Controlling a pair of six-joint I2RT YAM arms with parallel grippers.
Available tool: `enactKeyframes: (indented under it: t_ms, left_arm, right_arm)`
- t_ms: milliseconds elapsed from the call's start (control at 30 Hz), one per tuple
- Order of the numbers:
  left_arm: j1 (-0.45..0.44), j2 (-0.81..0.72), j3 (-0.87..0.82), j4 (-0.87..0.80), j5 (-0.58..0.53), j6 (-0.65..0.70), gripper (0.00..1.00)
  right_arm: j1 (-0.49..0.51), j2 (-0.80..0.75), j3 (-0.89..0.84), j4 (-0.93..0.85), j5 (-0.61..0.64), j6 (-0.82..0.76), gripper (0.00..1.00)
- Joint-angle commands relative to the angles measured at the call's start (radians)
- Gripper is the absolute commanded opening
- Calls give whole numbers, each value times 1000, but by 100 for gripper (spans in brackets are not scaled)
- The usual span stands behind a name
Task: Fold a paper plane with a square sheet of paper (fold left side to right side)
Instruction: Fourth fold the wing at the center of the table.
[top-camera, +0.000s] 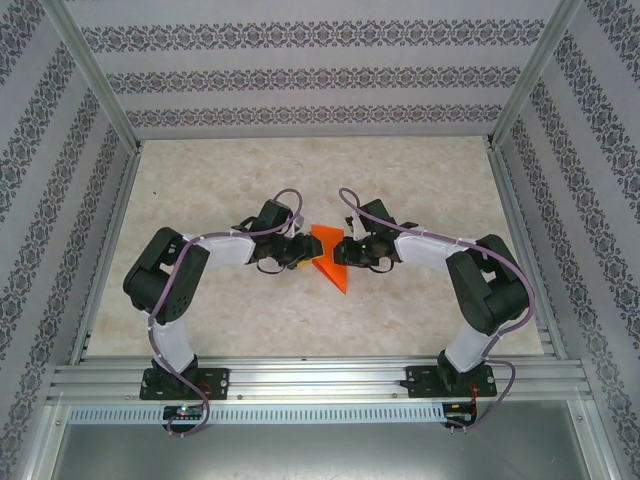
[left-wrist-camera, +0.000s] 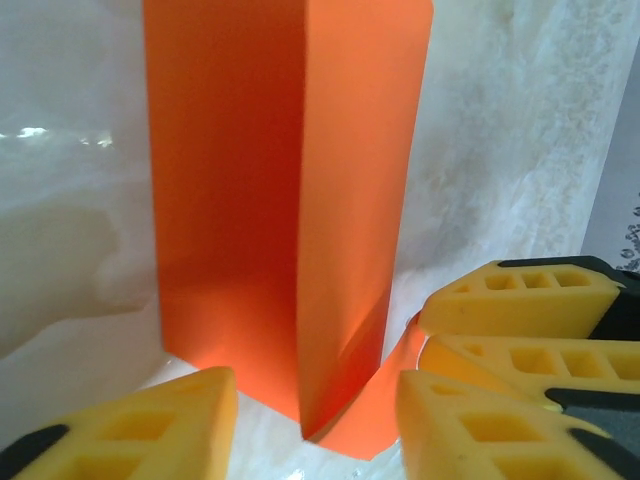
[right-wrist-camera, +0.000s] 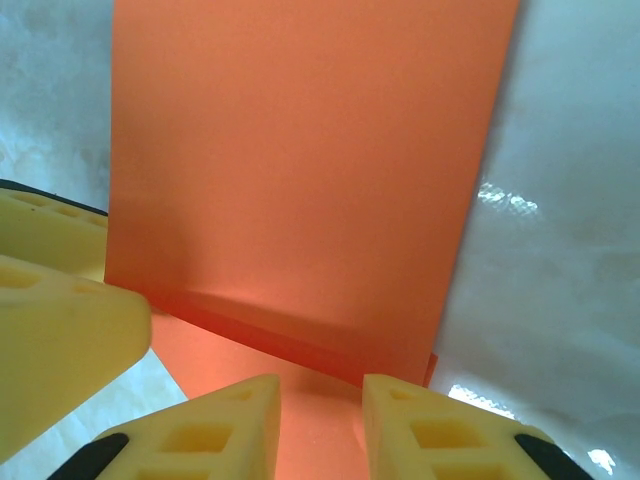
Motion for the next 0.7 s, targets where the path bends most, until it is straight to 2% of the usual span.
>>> enactKeyframes:
  t_ms: [0,133,267,467,667]
  left_arm:
    - [-17,24,31,42,13,-21,39]
    - [-26,27,38,49,6,-40,27]
    - [-32,14,39,31,-13,-44,20]
    - [-36,16,36,27,-16,-56,18]
    - [-36,9,39,22,-21,-57,18]
  right_arm:
    - [-7,13,17,5,8,-21,28]
    - [-3,-26,1,12,27,-24,31]
    - [24,-115,-20,-31,142,-54,38]
    - [172,-218,-67,-93,366,-75,45]
    - [328,-186,-77,-103,542,-53,45]
